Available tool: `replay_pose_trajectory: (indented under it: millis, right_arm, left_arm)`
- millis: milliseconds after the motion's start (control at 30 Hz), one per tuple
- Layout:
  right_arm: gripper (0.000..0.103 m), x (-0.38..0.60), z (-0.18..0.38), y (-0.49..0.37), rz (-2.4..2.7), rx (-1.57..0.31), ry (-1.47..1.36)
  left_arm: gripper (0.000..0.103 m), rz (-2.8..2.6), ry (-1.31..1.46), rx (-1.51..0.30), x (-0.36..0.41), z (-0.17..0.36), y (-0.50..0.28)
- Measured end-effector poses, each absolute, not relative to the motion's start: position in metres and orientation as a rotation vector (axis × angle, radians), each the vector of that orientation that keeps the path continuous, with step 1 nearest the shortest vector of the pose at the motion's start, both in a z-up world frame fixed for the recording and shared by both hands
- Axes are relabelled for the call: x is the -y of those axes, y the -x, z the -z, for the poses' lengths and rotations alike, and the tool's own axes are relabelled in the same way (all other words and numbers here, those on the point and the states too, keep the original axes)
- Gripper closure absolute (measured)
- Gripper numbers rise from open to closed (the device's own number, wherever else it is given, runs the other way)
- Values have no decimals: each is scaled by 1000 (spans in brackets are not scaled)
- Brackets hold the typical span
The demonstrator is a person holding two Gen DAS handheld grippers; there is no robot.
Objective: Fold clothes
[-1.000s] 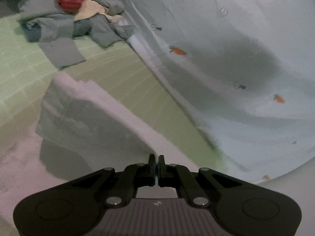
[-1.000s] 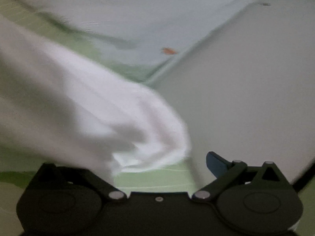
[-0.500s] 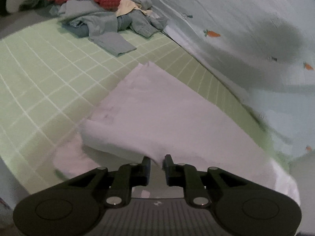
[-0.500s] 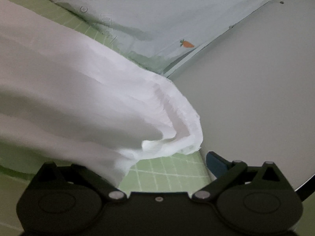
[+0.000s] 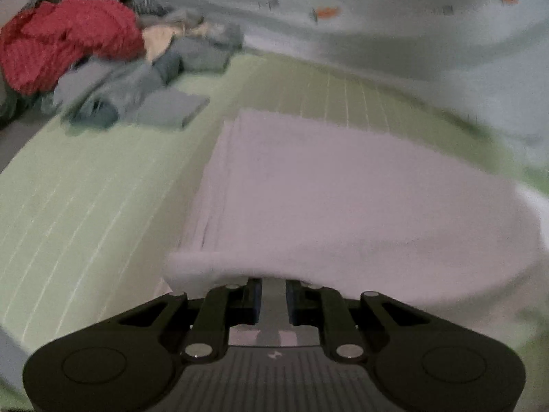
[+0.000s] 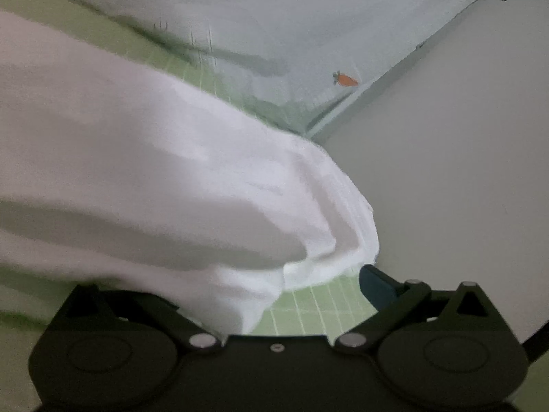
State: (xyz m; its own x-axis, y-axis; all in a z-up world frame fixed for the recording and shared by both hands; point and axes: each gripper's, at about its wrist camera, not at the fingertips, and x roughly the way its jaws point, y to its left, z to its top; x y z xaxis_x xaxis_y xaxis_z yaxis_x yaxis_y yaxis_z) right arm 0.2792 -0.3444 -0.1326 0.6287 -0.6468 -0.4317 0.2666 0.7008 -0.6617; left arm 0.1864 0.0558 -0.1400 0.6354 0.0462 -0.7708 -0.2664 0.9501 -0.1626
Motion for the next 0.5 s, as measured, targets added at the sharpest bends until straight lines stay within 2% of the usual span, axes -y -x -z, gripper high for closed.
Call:
replay_pose_trajectory:
  millis: [133,267,500]
  right_arm:
    - [0,348,105,-288,592,-638,490]
    - [0,349,101,-299,618,-665,427]
    - [0,347,112,-292,625,-720,421]
  left_arm:
    - [62,-223,372,-750,-66,134,-225]
    - [60,-321,435,-776,-70,142,-240]
    - [60,-366,647,-804,-88,157,-185]
